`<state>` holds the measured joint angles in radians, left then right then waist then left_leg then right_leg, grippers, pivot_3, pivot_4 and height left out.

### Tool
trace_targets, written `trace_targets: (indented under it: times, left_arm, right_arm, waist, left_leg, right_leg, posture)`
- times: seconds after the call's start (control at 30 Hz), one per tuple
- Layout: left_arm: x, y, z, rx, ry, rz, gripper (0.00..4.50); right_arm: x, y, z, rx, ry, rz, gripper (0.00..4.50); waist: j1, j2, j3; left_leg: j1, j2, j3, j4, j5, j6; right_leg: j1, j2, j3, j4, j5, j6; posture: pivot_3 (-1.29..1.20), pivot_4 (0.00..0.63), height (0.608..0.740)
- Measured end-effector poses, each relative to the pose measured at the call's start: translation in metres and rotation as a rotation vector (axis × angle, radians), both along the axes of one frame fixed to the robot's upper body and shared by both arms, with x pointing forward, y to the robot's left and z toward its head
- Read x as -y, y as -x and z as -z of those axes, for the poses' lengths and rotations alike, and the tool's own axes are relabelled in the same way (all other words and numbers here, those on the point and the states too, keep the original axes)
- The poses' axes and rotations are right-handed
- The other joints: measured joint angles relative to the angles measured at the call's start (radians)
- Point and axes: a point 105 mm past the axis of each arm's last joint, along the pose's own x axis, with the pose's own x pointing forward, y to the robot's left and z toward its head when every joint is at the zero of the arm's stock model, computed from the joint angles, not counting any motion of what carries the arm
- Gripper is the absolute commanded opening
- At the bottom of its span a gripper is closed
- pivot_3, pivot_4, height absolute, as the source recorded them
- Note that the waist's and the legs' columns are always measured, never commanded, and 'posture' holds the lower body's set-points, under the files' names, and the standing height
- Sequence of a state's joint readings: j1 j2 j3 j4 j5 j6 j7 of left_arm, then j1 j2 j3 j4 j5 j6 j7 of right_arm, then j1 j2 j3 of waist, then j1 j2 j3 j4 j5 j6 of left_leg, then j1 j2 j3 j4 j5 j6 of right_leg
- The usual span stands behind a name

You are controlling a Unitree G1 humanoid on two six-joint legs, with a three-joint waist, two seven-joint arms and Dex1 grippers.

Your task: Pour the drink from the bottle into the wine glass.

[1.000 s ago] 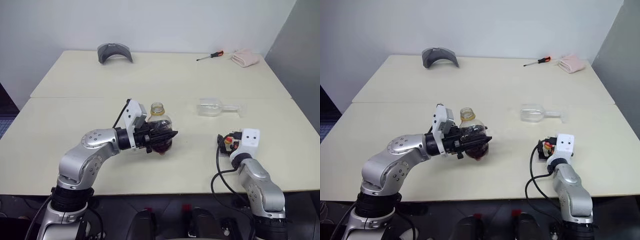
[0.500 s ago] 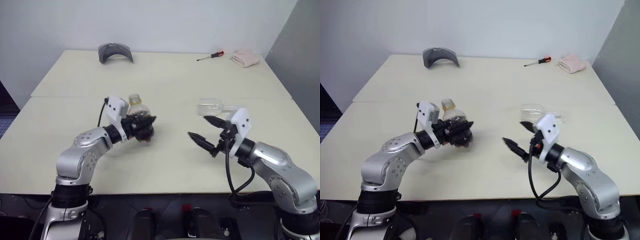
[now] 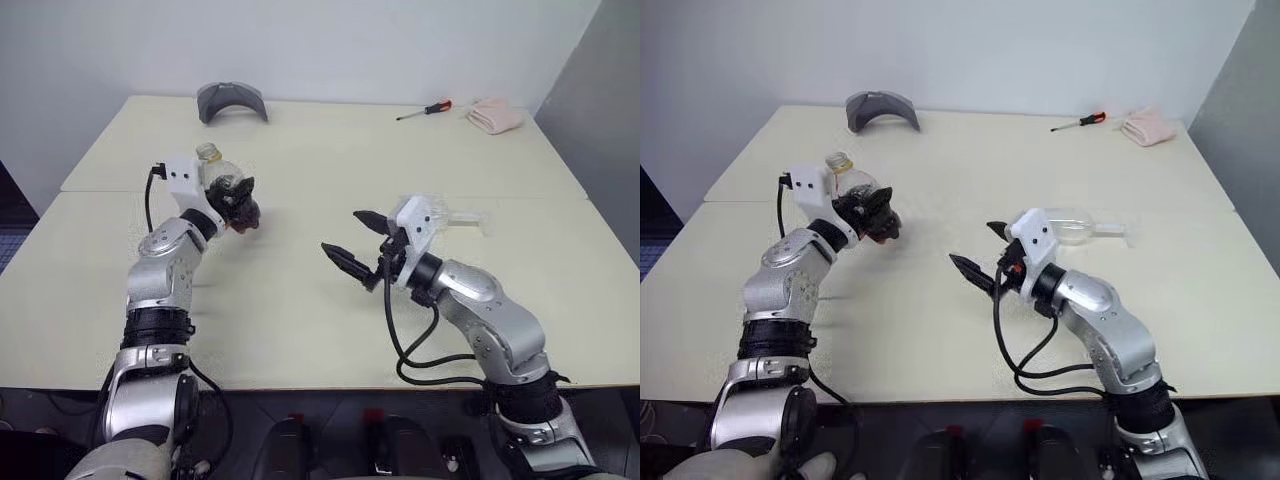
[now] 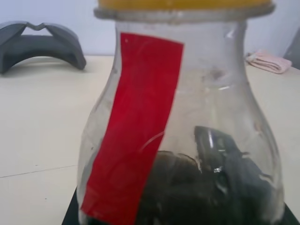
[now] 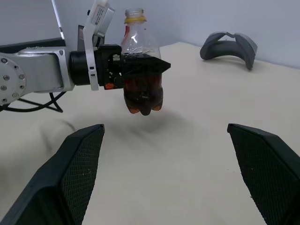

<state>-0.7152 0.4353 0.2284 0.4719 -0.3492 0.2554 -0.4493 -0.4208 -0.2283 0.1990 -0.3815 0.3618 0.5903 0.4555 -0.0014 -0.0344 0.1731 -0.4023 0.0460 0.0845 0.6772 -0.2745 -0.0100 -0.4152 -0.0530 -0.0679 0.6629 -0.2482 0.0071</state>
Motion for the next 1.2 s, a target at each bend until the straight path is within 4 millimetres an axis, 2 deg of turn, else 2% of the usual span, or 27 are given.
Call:
trace_targets:
  times: [0.13, 0.3, 0.33, 0.57, 0.7, 0.9, 0.93, 1.13, 1.2]
  left_arm:
    - [-0.007, -0.007, -0.002, 0.031, 0.026, -0.031, 1.85]
    - [0.002, -0.013, 0.034, -0.045, 0.063, -0.059, 1.85]
    - [0.002, -0.013, 0.036, -0.04, 0.05, -0.076, 1.85]
    - [-0.008, -0.015, 0.039, -0.038, -0.053, -0.158, 1.85]
    - [-0.02, -0.014, 0.038, -0.044, -0.12, -0.201, 1.85]
    - [-0.026, -0.013, 0.037, -0.045, -0.152, -0.216, 1.85]
    - [-0.026, -0.013, 0.037, -0.044, -0.153, -0.216, 2.55]
    - [-0.027, -0.012, 0.037, -0.043, -0.149, -0.212, 4.44]
    - [-0.027, -0.012, 0.037, -0.044, -0.147, -0.212, 4.48]
  right_arm:
    - [-0.008, -0.001, -0.006, 0.011, -0.034, 0.006, 4.49]
    - [-0.02, 0.002, -0.012, 0.017, -0.059, -0.015, 4.49]
    - [-0.02, 0.002, -0.011, 0.013, -0.059, -0.01, 4.49]
    - [-0.019, 0.0, -0.012, 0.005, -0.069, 0.004, 4.49]
    - [-0.02, -0.002, -0.011, -0.004, -0.079, 0.011, 4.49]
    - [-0.019, -0.005, -0.011, -0.01, -0.082, 0.019, 4.49]
    - [-0.019, -0.005, -0.011, -0.01, -0.083, 0.019, 4.5]
    - [-0.016, -0.007, -0.012, -0.006, -0.086, 0.028, 4.5]
    - [-0.016, -0.007, -0.012, -0.006, -0.086, 0.027, 4.5]
  waist:
    - [-0.001, 0.0, 0.0]
    - [-0.001, 0.0, 0.0]
    - [-0.001, -0.001, 0.0]
    - [-0.012, -0.001, 0.0]
    - [-0.027, -0.001, 0.0]
    - [-0.028, -0.001, 0.0]
    - [-0.028, -0.001, 0.0]
    - [-0.026, -0.001, 0.0]
    - [-0.026, -0.001, 0.0]
  left_leg:
    - [0.0, 0.0, 0.001, 0.0, 0.0, 0.0]
    - [0.0, 0.0, 0.0, 0.0, 0.0, 0.0]
    - [0.0, 0.0, 0.0, 0.0, 0.0, 0.0]
    - [0.003, 0.002, 0.0, 0.0, -0.002, 0.003]
    - [0.003, 0.003, -0.001, 0.0, -0.001, 0.002]
    - [0.002, 0.002, 0.0, 0.0, 0.0, 0.001]
    - [0.002, 0.002, 0.0, 0.0, 0.0, 0.0]
    - [0.002, 0.002, 0.0, 0.0, 0.0, 0.0]
    - [0.002, 0.002, 0.0, 0.0, 0.0, 0.0]
  right_leg:
    - [0.0, 0.0, 0.0, 0.0, 0.0, 0.0]
    - [0.0, 0.0, 0.0, 0.001, 0.0, 0.0]
    - [0.0, 0.0, -0.001, 0.001, 0.0, 0.0]
    - [0.001, 0.0, 0.0, 0.003, 0.001, -0.001]
    - [0.0, 0.0, 0.0, 0.004, 0.001, -0.001]
    - [0.0, 0.0, 0.0, 0.003, 0.002, -0.003]
    - [0.0, 0.0, 0.0, 0.003, 0.002, -0.003]
    - [0.0, 0.0, -0.001, 0.002, 0.002, -0.003]
    - [0.0, 0.0, -0.001, 0.002, 0.002, -0.003]
  posture:
    - [0.0, 0.15, 0.74]
    - [0.0, 0.15, 0.74]
    - [0.0, 0.15, 0.74]
    - [0.0, 0.15, 0.74]
    - [0.0, 0.15, 0.74]
    - [0.0, 0.15, 0.74]
    - [0.0, 0.15, 0.74]
    - [0.0, 0.15, 0.74]
    - [0.0, 0.15, 0.74]
